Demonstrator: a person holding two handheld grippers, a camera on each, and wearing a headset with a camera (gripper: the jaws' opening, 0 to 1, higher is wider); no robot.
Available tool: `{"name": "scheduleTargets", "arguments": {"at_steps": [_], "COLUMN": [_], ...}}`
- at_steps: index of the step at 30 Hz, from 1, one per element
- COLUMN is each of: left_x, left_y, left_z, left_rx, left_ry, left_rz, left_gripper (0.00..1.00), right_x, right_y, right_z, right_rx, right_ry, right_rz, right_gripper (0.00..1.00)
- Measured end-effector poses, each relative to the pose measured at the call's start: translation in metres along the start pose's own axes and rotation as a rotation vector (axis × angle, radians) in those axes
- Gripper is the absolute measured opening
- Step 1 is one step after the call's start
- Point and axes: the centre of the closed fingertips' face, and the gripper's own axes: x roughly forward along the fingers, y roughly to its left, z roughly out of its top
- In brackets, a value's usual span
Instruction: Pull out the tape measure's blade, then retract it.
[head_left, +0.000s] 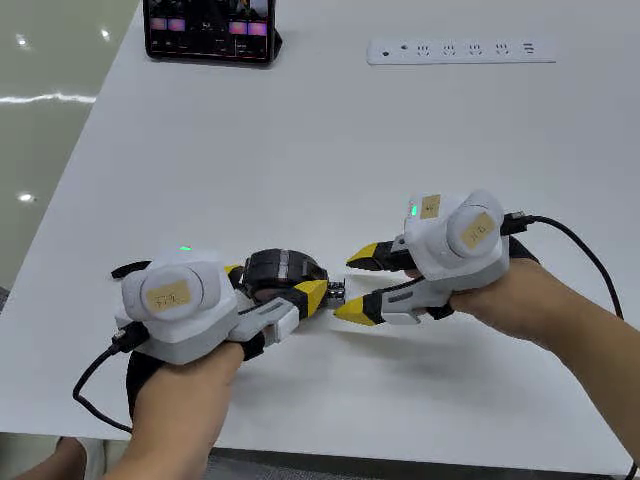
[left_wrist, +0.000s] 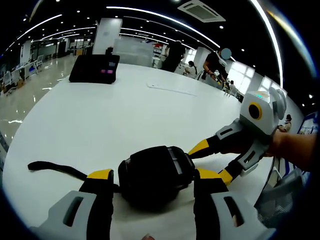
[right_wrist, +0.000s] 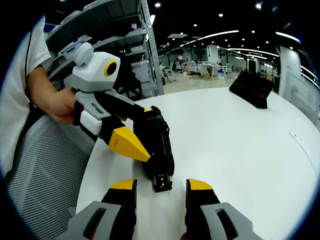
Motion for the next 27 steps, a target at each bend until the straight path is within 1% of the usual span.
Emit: {"name": "scheduleTargets", "arguments": {"at_steps": [1, 5, 7, 9, 11, 15, 17, 21, 23, 27], "left_x": [0.0, -0.003, -0.005, -0.007, -0.009, -0.013, -0.016, -0.02, -0.023, -0.027], "left_y": [0.0, -0.002, 0.0, 0.002, 0.003, 0.005, 0.007, 0.011, 0.012, 0.012], "left_z": [0.0, 0.0, -0.001, -0.002, -0.003, -0.003, -0.002, -0.001, -0.002, -0.002], "left_rx": [0.001, 0.038, 0.062, 0.093, 0.121, 0.149, 0.181, 0.204, 0.22, 0.262], "left_ry": [0.002, 0.01, 0.015, 0.027, 0.039, 0.048, 0.046, 0.044, 0.047, 0.051], "left_rz": [-0.002, -0.024, -0.033, -0.039, -0.045, -0.055, -0.059, -0.064, -0.069, -0.084], "left_gripper": [0.61, 0.64, 0.66, 0.7, 0.71, 0.75, 0.77, 0.81, 0.82, 0.83], "right_x": [-0.001, -0.008, -0.012, -0.015, -0.018, -0.024, -0.028, -0.037, -0.041, -0.049], "right_y": [0.0, 0.0, -0.001, -0.001, -0.001, 0.0, 0.001, 0.0, 0.001, 0.001], "right_z": [0.0, 0.0, 0.0, -0.002, -0.003, -0.008, -0.01, -0.013, -0.014, -0.016], "right_rx": [-0.001, 0.003, 0.004, 0.007, 0.005, 0.014, 0.015, 0.025, 0.026, 0.03], "right_ry": [0.0, -0.007, -0.01, -0.013, -0.012, -0.006, 0.002, -0.002, -0.005, -0.009], "right_rz": [-0.001, -0.018, -0.037, -0.044, -0.05, -0.063, -0.073, -0.097, -0.105, -0.124], "right_gripper": [0.37, 0.41, 0.44, 0.46, 0.48, 0.52, 0.54, 0.59, 0.6, 0.64]}}
